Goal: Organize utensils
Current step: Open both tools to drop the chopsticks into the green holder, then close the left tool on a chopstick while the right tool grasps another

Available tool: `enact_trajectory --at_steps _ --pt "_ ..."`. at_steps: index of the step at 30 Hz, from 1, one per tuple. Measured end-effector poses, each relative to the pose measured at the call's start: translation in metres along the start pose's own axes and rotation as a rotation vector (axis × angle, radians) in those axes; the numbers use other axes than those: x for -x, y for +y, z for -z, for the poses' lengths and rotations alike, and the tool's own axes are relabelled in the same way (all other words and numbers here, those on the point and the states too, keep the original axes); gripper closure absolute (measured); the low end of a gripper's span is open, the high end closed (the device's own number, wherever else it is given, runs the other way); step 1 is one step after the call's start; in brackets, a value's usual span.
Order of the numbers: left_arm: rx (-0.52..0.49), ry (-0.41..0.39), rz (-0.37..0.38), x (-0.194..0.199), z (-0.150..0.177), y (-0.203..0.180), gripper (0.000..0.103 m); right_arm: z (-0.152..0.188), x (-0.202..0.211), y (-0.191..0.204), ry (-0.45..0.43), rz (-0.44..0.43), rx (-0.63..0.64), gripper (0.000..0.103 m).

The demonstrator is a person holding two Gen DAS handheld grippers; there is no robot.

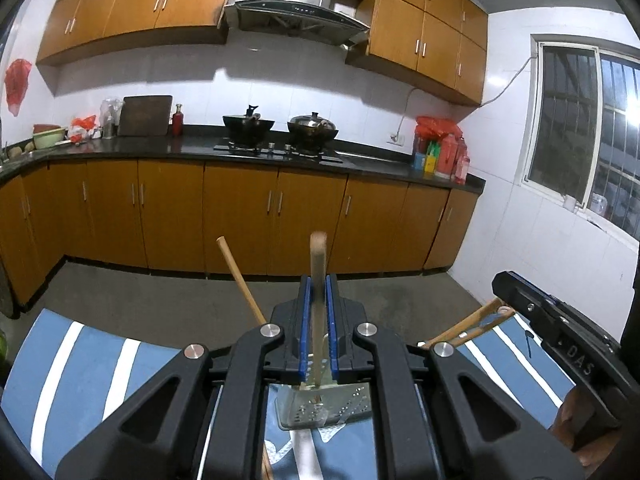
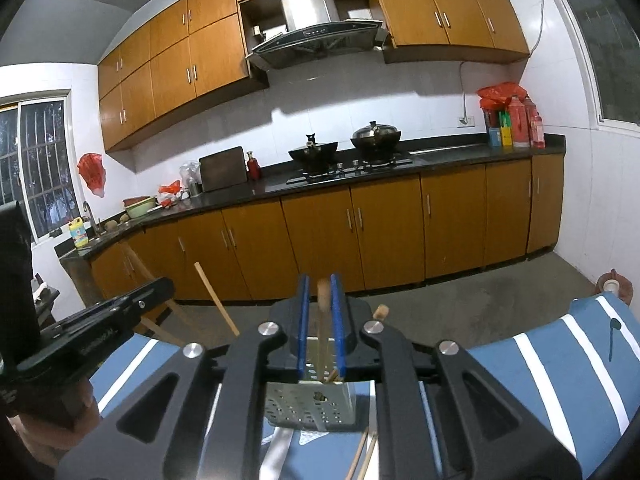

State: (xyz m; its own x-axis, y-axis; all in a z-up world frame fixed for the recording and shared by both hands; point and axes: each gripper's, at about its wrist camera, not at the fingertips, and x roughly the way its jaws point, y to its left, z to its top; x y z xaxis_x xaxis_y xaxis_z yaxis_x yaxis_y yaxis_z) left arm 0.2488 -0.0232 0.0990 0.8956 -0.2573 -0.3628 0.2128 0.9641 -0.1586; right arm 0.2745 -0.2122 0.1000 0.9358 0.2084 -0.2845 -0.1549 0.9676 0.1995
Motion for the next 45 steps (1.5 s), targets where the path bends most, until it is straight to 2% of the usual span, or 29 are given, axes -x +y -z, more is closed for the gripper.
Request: enact_trajectory --at_steps 7,11,14,16,19,24,28,33,38,40,45 --pt "0.008 -0.004 0.009 0.006 -0.004 -0.002 0.094 -0.003 0.025 0.002 -0.040 -0.003 0.006 0.087" --pt "0.008 -0.039 0.007 0.026 -0.008 0.003 0.094 0.001 0.053 0.000 -0.059 0.006 0.019 0.087" --pt "-0.008 -0.054 -0.029 0.052 -0.002 0.011 0.094 0.016 0.073 -0.006 -0.045 0.017 0.021 0.087" --pt "-0.021 -0.036 -0.062 0.063 0.008 0.018 0.089 0.034 0.080 -0.011 -0.008 0.032 0.017 0.086" --pt "-0.046 0.023 -0.145 0.072 0.037 0.031 0.077 0.080 0.074 -0.020 0.125 0.056 0.011 0.086" --pt "-0.041 0.161 -0.236 0.070 0.103 0.051 0.077 0.167 0.044 -0.028 0.381 0.053 -0.028 0.086" --pt "0.000 0.255 -0.271 0.065 0.149 0.057 0.077 0.218 0.028 -0.021 0.510 0.039 -0.051 0.086" --pt "0.015 0.328 -0.261 0.055 0.182 0.051 0.077 0.238 0.022 -0.015 0.554 0.041 -0.055 0.086" --pt "0.018 0.346 -0.230 0.051 0.190 0.046 0.077 0.239 0.020 -0.006 0.558 0.057 0.007 0.085" --pt "0.025 0.353 -0.207 0.050 0.195 0.044 0.077 0.240 0.021 -0.003 0.555 0.086 0.050 0.093" --pt "0.022 0.387 -0.164 0.044 0.204 0.031 0.077 0.234 0.021 -0.027 0.538 0.193 -0.003 0.095"
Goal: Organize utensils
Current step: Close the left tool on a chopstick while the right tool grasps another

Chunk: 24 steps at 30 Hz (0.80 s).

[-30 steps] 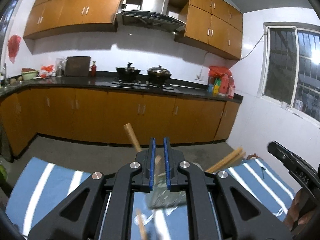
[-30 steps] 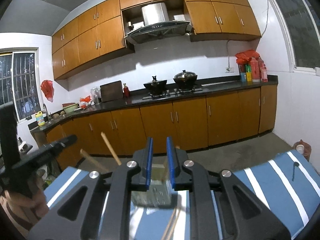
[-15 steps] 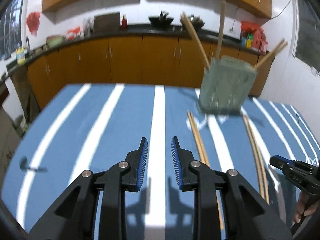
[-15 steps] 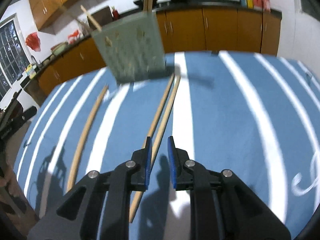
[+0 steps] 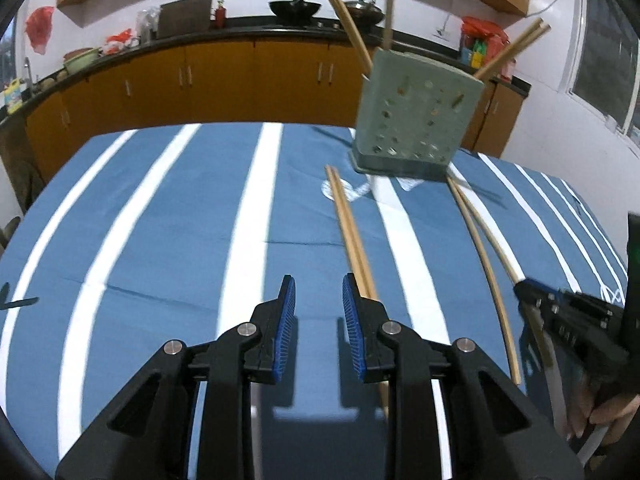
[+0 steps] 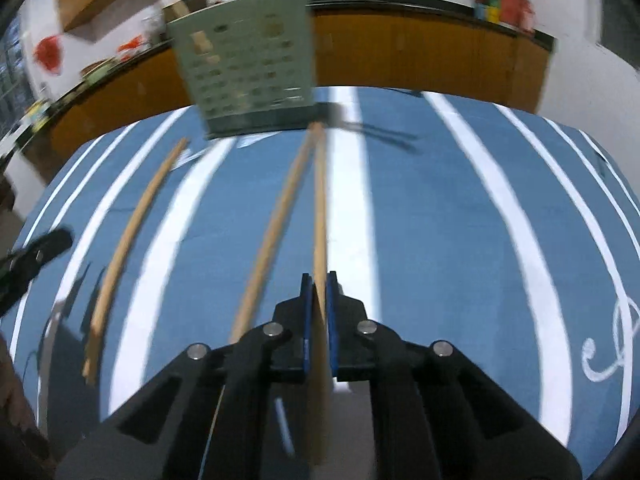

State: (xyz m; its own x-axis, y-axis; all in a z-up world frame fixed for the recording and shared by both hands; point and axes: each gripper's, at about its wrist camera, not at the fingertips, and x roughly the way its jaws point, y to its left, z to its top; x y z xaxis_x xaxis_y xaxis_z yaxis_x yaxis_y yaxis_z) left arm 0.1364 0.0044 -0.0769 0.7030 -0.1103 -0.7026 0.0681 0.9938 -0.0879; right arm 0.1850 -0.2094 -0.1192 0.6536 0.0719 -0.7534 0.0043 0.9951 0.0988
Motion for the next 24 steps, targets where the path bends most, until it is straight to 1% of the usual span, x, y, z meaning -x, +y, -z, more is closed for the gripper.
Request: enact_trajectory --at_steps 2,5,10,17,19,21,24 --pt "-0.007 0.018 0.010 -0.004 0.002 -0.004 0.077 0.000 0.001 -0.011 -0.001 0.012 -0.026 0.095" --pt "-0.025 0.040 0.021 -0.009 0.005 -0.011 0.078 0.001 0.002 -0.018 -0.004 0.018 -0.029 0.095" --pt "-0.035 0.071 0.029 -0.015 0.011 -0.016 0.079 0.001 0.002 -0.019 -0.006 0.016 -0.027 0.095" --pt "-0.054 0.085 0.032 -0.019 0.015 -0.022 0.080 0.000 0.001 -0.020 -0.005 0.011 -0.030 0.095" --pt "-0.062 0.103 0.033 -0.021 0.016 -0.025 0.083 0.000 0.001 -0.019 -0.004 0.011 -0.030 0.095" --pt "-0.061 0.102 0.025 -0.022 0.016 -0.025 0.085 0.001 0.002 -0.017 -0.004 0.014 -0.026 0.095" --pt "-0.049 0.103 0.005 -0.023 0.014 -0.021 0.095 0.002 0.003 -0.016 -0.004 0.010 -0.016 0.093"
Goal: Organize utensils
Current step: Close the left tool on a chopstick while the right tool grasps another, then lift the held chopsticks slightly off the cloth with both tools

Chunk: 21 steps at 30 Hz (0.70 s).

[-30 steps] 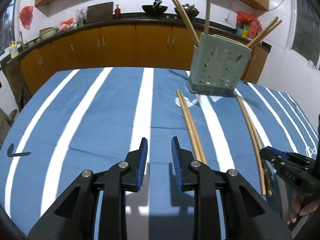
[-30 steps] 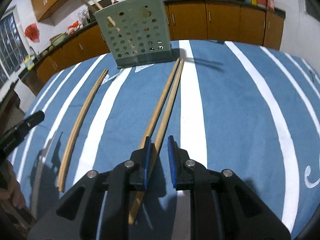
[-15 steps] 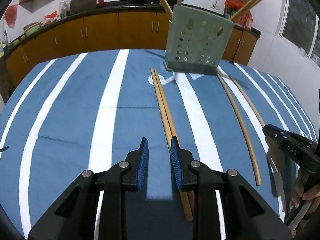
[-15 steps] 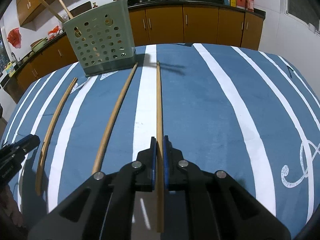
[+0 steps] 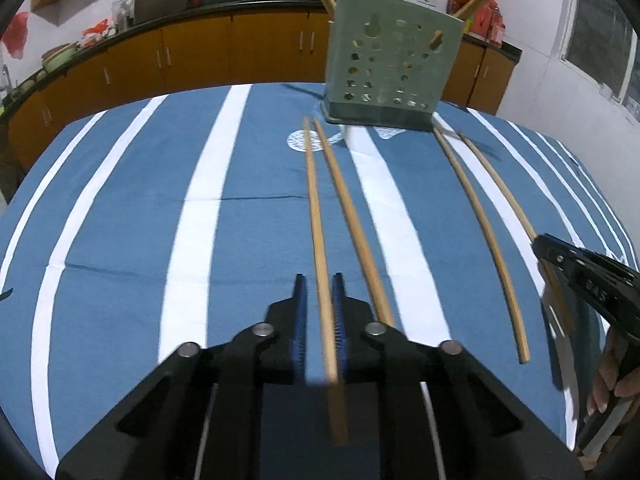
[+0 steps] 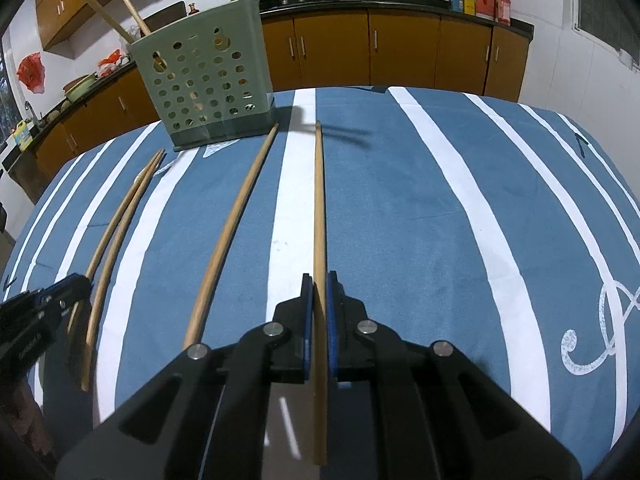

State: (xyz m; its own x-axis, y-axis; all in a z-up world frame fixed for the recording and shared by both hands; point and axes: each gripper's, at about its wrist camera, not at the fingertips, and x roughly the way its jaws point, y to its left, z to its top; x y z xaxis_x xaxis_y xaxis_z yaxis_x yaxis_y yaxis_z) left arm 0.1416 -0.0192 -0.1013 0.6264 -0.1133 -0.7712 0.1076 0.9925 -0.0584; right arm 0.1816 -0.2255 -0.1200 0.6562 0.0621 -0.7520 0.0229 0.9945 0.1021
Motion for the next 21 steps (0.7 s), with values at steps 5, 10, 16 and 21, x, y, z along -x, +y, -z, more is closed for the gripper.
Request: enact_trajectory --at_steps 5,10,16,21 --pt "0.033 -0.003 -0.051 -0.002 -0.006 0.025 0.096 -0.001 0.000 -0.002 0.001 0.006 0.014 0.095" --pt "0.071 -0.004 -0.107 -0.002 -0.012 0.057 0.096 -0.006 -0.002 -0.019 -0.006 0.059 -0.026 0.095" --pt "0.070 -0.002 -0.127 -0.002 -0.014 0.065 0.095 -0.007 -0.003 -0.029 -0.006 0.076 -0.042 0.095" --pt "0.054 0.001 -0.148 -0.003 -0.015 0.063 0.095 -0.006 -0.003 -0.027 -0.005 0.082 -0.035 0.095"
